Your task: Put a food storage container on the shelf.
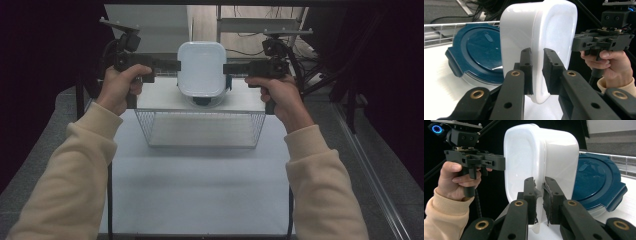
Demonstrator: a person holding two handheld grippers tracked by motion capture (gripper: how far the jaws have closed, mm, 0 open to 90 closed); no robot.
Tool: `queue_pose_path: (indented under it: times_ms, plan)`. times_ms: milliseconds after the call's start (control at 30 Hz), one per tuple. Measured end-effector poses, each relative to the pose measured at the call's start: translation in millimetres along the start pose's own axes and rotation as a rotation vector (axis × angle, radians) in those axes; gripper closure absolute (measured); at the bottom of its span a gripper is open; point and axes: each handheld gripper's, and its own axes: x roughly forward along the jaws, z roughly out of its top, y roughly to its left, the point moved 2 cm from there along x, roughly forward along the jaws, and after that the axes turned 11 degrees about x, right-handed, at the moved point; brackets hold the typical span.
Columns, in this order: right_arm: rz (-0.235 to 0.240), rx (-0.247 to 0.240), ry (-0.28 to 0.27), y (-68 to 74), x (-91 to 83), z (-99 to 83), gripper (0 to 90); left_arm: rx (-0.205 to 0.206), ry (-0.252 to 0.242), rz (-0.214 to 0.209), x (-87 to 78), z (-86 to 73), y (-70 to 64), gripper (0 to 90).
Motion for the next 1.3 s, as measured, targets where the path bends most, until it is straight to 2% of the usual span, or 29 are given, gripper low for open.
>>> queue_pose_path:
  times_ms: [167, 233, 500, 733, 867, 933, 1033, 1133, 1200, 1233, 1300]
  plan:
    - [-0.011, 0.052, 0.006, -12.5, 10.2, 5.0, 80.3, -0.053, 0.011, 0.025, 12.3, 1.1, 15.8, 78.4]
    - [-0.015, 0.078, 0.007, -19.1, 13.9, 7.1, 80.2, -0.082, -0.004, 0.003, 14.2, 2.4, 22.2, 78.6]
    - [0.016, 0.169, 0.007, -37.9, 21.5, 19.5, 76.5, -0.163, -0.037, -0.027, 23.2, 7.2, 38.3, 78.4]
    - [0.069, 0.301, -0.016, -59.0, 31.7, 27.7, 74.1, -0.253, -0.061, -0.053, 32.7, 7.5, 56.7, 75.8]
    - [0.052, 0.345, -0.042, -65.8, 38.7, 29.6, 72.9, -0.293, -0.064, -0.052, 38.4, 5.9, 66.4, 73.3]
    - [0.041, 0.349, -0.038, -68.3, 41.5, 29.0, 71.6, -0.302, -0.067, -0.051, 40.7, 4.3, 70.1, 71.9]
    - [0.066, 0.368, -0.037, -71.4, 42.5, 28.8, 71.0, -0.305, -0.075, -0.063, 41.3, 3.2, 72.4, 71.5]
    - [0.073, 0.365, -0.039, -71.8, 43.1, 28.5, 69.6, -0.301, -0.074, -0.061, 42.6, 2.3, 71.9, 66.5]
    - [0.071, 0.354, -0.036, -70.7, 44.3, 27.9, 63.5, -0.296, -0.089, -0.041, 41.9, 2.3, 70.6, 58.5]
    - [0.07, 0.347, -0.041, -70.1, 44.6, 27.8, 58.3, -0.283, -0.097, -0.015, 40.5, 2.7, 69.5, 53.4]
    - [0.059, 0.32, -0.079, -65.4, 41.6, 27.5, 51.2, -0.25, -0.103, 0.028, 36.5, 3.3, 65.6, 42.7]
